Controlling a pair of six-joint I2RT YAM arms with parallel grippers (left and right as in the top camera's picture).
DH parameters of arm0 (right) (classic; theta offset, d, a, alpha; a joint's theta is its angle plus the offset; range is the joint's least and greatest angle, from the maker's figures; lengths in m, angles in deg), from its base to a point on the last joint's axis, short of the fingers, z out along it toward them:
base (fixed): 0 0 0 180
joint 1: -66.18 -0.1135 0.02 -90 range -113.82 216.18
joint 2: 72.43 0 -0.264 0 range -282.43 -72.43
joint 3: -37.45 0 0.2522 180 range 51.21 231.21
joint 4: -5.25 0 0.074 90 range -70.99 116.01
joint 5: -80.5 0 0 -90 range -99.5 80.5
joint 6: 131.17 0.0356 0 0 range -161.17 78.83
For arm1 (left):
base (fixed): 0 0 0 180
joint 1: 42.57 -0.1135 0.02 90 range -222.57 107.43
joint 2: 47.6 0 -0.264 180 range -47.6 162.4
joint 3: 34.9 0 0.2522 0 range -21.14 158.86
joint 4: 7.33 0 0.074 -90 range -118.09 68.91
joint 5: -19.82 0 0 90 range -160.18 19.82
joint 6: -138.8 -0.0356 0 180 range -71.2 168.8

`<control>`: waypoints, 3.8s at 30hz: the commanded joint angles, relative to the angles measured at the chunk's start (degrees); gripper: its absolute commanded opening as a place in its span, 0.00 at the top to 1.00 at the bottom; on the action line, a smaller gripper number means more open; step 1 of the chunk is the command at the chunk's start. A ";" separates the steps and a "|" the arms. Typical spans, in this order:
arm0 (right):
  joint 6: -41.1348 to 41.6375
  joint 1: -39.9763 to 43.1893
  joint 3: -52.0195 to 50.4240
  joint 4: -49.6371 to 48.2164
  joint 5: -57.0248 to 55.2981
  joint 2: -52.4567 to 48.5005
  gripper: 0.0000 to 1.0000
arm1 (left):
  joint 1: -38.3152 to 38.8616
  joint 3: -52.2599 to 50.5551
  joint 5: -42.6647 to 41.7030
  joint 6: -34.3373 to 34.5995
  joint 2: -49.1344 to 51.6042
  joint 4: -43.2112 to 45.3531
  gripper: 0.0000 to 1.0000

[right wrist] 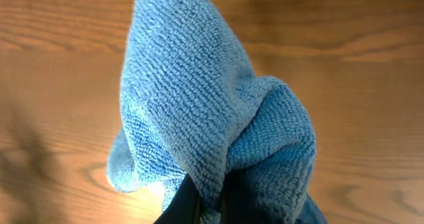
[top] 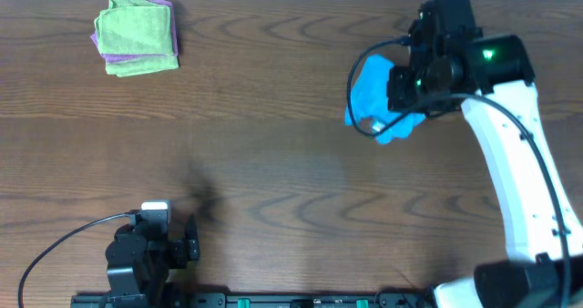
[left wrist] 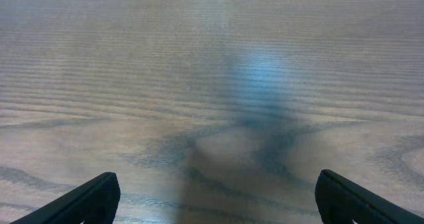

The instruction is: Fold the cloth

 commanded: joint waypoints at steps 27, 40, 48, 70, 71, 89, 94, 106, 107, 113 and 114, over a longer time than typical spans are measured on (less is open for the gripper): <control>4.90 -15.23 -30.45 -17.62 8.57 16.35 0.96 | -0.24 -0.68 1.05 -1.05 -0.33 -3.17 0.05; 4.39 -11.63 -30.45 -35.32 -8.79 3.89 0.99 | -0.24 -0.68 1.07 -1.05 -0.33 -3.17 0.05; 0.09 -5.86 -30.16 -69.22 -27.43 -5.88 0.01 | -0.24 -0.68 1.07 -1.05 -0.33 -3.17 0.05; -2.91 -6.60 -21.97 -57.18 -12.31 -13.68 0.03 | -0.24 -0.68 1.05 -1.05 -0.33 -3.17 0.05; -3.19 -6.45 -19.67 -56.81 -12.33 -15.98 0.04 | -0.24 -0.68 1.05 -1.05 -0.33 -3.17 0.05; -4.20 -4.50 3.45 -43.19 -12.98 -35.52 0.15 | -0.24 -0.68 1.07 -1.05 -0.33 -3.17 0.04; -4.17 -4.52 3.45 -41.62 -12.98 -37.77 0.16 | -0.24 -0.68 1.05 -1.05 -0.33 -3.17 0.05; -4.15 -4.52 3.45 -42.05 -13.00 -38.60 0.53 | -0.24 -0.68 1.07 -1.05 -0.33 -3.17 0.04; -4.15 -4.52 3.45 -42.03 -13.00 -38.60 0.58 | -0.24 -0.68 1.07 -1.05 -0.33 -3.17 0.05; -4.15 -4.52 3.78 -41.35 -13.00 -38.58 0.94 | -0.24 -0.68 1.05 -1.05 -0.33 -3.17 0.04; -4.15 -4.52 4.00 -41.07 -13.00 -38.58 0.97 | -0.24 -0.68 1.05 -1.05 -0.33 -3.17 0.04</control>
